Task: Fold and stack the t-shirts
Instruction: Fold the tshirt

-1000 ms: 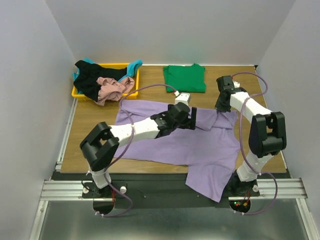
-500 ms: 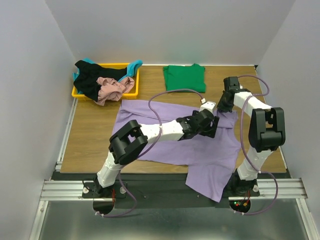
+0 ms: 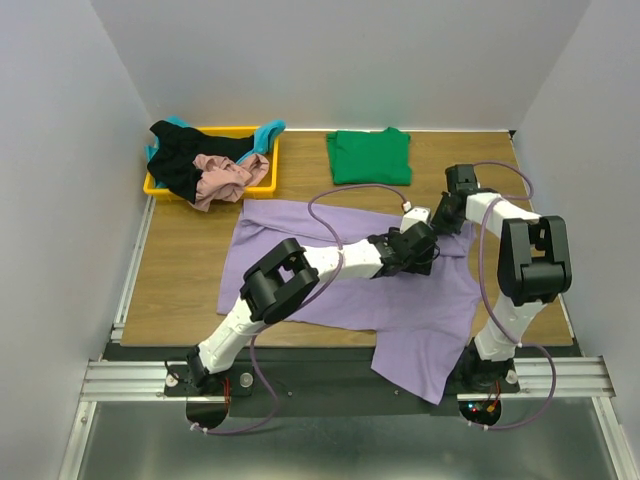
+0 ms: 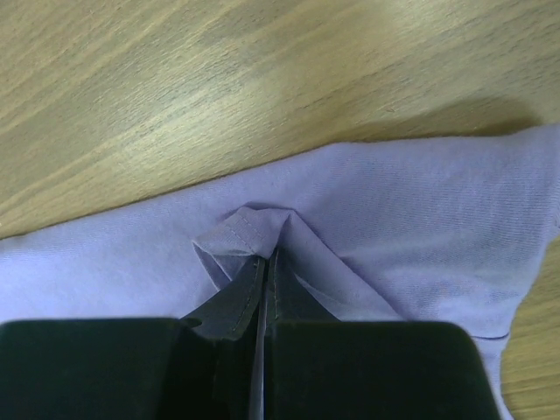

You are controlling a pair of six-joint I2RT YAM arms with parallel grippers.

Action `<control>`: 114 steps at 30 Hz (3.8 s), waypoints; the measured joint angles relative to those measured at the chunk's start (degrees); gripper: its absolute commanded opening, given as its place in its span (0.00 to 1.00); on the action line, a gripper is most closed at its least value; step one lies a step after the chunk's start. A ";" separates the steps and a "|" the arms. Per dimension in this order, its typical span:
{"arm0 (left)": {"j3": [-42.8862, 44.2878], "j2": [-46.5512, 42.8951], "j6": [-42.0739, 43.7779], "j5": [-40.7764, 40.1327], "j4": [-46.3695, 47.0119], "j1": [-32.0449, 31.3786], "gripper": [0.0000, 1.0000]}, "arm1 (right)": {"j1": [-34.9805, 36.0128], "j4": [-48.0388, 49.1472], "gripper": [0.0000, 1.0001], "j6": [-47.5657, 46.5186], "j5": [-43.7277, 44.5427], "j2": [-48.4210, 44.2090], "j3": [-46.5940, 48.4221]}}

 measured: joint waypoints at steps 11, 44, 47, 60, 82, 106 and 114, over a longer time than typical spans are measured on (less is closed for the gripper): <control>6.23 4.09 -3.34 -5.95 -4.22 0.04 0.40 | -0.13 1.44 0.01 -0.13 -0.98 -1.16 -1.84; -11.19 -12.02 -3.93 -1.09 1.66 0.04 0.00 | -0.11 -1.05 0.00 -0.87 -5.99 -29.27 -19.80; -14.25 -13.64 -3.91 -0.33 2.32 0.04 0.00 | -0.11 -3.41 0.01 -0.63 -6.19 -32.98 -21.75; -19.85 -16.65 -4.11 3.23 3.82 0.09 0.00 | -0.11 -11.74 0.10 3.26 -9.11 -44.02 -27.98; -30.29 -29.29 -5.31 4.96 1.42 0.09 0.86 | -0.11 -25.22 1.00 5.38 -8.83 -53.35 -22.69; -28.81 -29.94 0.24 -4.50 -0.96 31.54 0.95 | -0.48 -6.67 1.00 4.87 2.03 -0.07 1.01; -27.45 -23.56 2.60 -3.58 -0.72 37.42 0.95 | -5.62 -6.58 1.00 0.55 4.26 8.07 11.30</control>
